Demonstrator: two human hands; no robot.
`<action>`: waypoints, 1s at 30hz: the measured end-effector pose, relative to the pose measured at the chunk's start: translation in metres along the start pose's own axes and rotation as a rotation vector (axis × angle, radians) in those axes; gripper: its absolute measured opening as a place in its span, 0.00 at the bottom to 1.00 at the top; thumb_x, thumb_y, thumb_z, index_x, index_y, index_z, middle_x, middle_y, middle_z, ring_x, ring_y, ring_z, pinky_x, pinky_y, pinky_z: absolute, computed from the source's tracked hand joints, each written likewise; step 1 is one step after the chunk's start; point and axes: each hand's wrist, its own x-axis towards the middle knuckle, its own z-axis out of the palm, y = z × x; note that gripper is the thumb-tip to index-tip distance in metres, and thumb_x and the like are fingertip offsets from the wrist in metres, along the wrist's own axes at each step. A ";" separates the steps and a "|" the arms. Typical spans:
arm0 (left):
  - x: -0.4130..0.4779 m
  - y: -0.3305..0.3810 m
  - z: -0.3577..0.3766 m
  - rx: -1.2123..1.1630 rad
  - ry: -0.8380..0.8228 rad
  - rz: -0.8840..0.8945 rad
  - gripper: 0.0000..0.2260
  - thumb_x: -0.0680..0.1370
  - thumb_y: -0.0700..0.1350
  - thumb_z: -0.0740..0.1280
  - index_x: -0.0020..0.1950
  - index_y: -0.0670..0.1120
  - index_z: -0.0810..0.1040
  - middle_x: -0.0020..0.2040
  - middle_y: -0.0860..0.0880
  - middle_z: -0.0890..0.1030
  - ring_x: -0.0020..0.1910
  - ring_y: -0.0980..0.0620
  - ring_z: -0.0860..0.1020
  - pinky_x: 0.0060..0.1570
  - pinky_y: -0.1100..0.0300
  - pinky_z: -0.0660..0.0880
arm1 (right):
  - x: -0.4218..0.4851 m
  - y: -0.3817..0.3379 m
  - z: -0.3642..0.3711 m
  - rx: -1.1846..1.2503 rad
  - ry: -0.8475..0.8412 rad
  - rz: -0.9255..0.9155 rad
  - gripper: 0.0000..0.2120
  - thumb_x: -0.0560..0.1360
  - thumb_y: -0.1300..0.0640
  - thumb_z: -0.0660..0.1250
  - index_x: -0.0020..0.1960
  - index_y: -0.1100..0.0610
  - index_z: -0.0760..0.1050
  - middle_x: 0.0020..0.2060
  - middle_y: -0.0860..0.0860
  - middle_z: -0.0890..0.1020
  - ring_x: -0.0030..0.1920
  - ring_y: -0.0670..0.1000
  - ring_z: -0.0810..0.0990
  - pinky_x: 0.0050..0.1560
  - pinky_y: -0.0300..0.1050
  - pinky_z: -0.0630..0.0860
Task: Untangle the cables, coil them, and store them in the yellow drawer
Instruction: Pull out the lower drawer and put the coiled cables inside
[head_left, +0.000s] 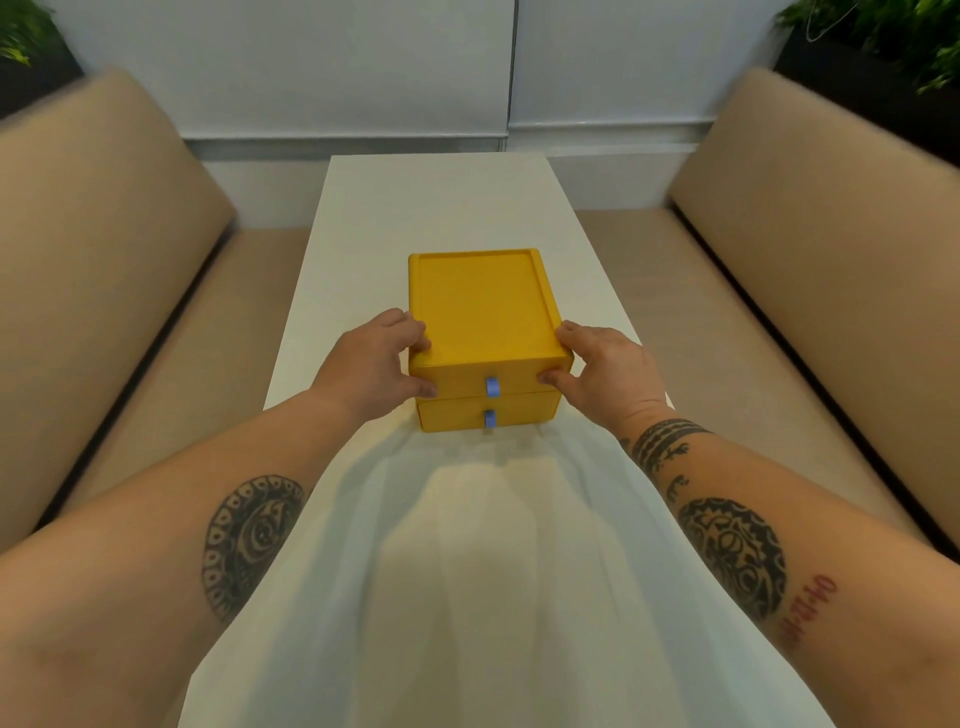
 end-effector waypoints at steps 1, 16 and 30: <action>0.000 0.001 -0.001 0.006 -0.006 0.001 0.23 0.67 0.53 0.81 0.58 0.51 0.78 0.60 0.54 0.75 0.58 0.47 0.77 0.51 0.57 0.71 | 0.000 -0.001 -0.001 -0.016 -0.011 0.000 0.31 0.75 0.39 0.69 0.74 0.49 0.69 0.70 0.48 0.75 0.69 0.53 0.73 0.66 0.54 0.73; 0.002 0.017 -0.005 0.124 -0.069 0.029 0.12 0.75 0.53 0.74 0.46 0.50 0.73 0.48 0.53 0.70 0.42 0.48 0.73 0.42 0.56 0.69 | 0.001 -0.013 -0.006 -0.102 0.008 -0.031 0.20 0.78 0.40 0.64 0.60 0.55 0.74 0.51 0.52 0.81 0.52 0.56 0.80 0.46 0.47 0.73; -0.017 0.050 0.018 0.454 -0.217 -0.058 0.36 0.80 0.55 0.65 0.80 0.44 0.51 0.79 0.38 0.52 0.76 0.36 0.57 0.69 0.43 0.66 | -0.101 -0.024 0.025 0.280 -0.194 0.197 0.42 0.80 0.48 0.65 0.81 0.51 0.39 0.81 0.47 0.45 0.77 0.54 0.62 0.71 0.53 0.66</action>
